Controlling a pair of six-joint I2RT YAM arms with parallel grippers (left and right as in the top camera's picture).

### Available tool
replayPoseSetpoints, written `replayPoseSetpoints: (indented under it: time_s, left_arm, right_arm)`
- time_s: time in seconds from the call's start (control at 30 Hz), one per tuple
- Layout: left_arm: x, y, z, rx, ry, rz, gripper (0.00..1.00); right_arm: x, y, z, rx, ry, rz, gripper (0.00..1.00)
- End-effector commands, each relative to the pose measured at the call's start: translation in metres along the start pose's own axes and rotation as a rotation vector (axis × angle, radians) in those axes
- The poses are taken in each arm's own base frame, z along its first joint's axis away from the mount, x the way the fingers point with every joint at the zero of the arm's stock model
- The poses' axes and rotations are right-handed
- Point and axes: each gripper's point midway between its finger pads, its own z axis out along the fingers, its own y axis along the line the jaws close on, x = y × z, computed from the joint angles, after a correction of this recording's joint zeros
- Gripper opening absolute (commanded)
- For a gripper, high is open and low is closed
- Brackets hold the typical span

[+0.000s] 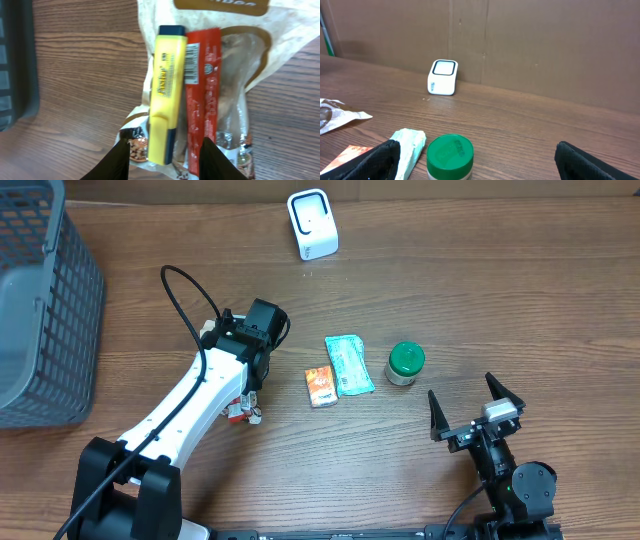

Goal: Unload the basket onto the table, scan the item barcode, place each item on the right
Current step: 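Adjust the left gripper over the yellow marker and red bar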

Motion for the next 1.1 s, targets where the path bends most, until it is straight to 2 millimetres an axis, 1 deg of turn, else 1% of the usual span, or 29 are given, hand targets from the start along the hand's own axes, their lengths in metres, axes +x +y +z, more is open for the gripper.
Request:
replayPoseSetpoints:
  time_s: [0.0, 0.1, 0.13, 0.17, 0.23, 0.4, 0.43, 0.47, 0.53, 0.67, 0.87, 1.07]
  left_arm:
    - [-0.002, -0.002, -0.004, 0.022, -0.009, -0.045, 0.3]
    - [-0.005, 0.0, -0.006, 0.025, -0.011, -0.073, 0.31]
    - [-0.005, 0.003, -0.005, 0.026, -0.003, -0.08, 0.36]
    - [-0.003, 0.005, -0.004, 0.026, 0.009, -0.079, 0.33]
    - [0.001, 0.01, 0.0, 0.024, 0.033, -0.087, 0.3]
    - [0.006, 0.023, 0.014, 0.077, 0.101, -0.152, 0.13]
    - [0.005, 0.016, 0.018, 0.175, 0.121, -0.108, 0.13]
    - [0.003, 0.01, 0.018, 0.234, 0.121, -0.072, 0.15]
    - [0.0, 0.004, 0.018, 0.31, 0.112, -0.026, 0.17]
    - [-0.003, 0.007, 0.021, 0.319, 0.097, 0.009, 0.16]
    - [0.0, 0.002, 0.021, 0.326, 0.099, 0.026, 0.13]
    - [0.014, 0.006, 0.038, 0.261, 0.128, 0.013, 0.15]
  right_arm:
    - [0.002, 0.002, 0.0, -0.01, -0.002, -0.001, 1.0]
    - [0.002, 0.002, 0.0, -0.01, -0.002, -0.001, 1.0]
    - [0.002, 0.002, 0.0, -0.01, -0.002, -0.001, 1.0]
    - [0.002, 0.002, 0.0, -0.01, -0.002, -0.001, 1.0]
    - [0.002, 0.002, 0.0, -0.01, -0.002, -0.001, 1.0]
    - [0.002, 0.002, 0.0, -0.01, -0.002, -0.001, 1.0]
    - [0.002, 0.002, 0.0, -0.01, -0.002, -0.001, 1.0]
    - [0.002, 0.002, 0.0, -0.01, -0.002, -0.001, 1.0]
    - [0.002, 0.002, 0.0, -0.01, -0.002, -0.001, 1.0]
    - [0.002, 0.002, 0.0, -0.01, -0.002, -0.001, 1.0]
    - [0.002, 0.002, 0.0, -0.01, -0.002, -0.001, 1.0]
    - [0.002, 0.002, 0.0, -0.01, -0.002, -0.001, 1.0]
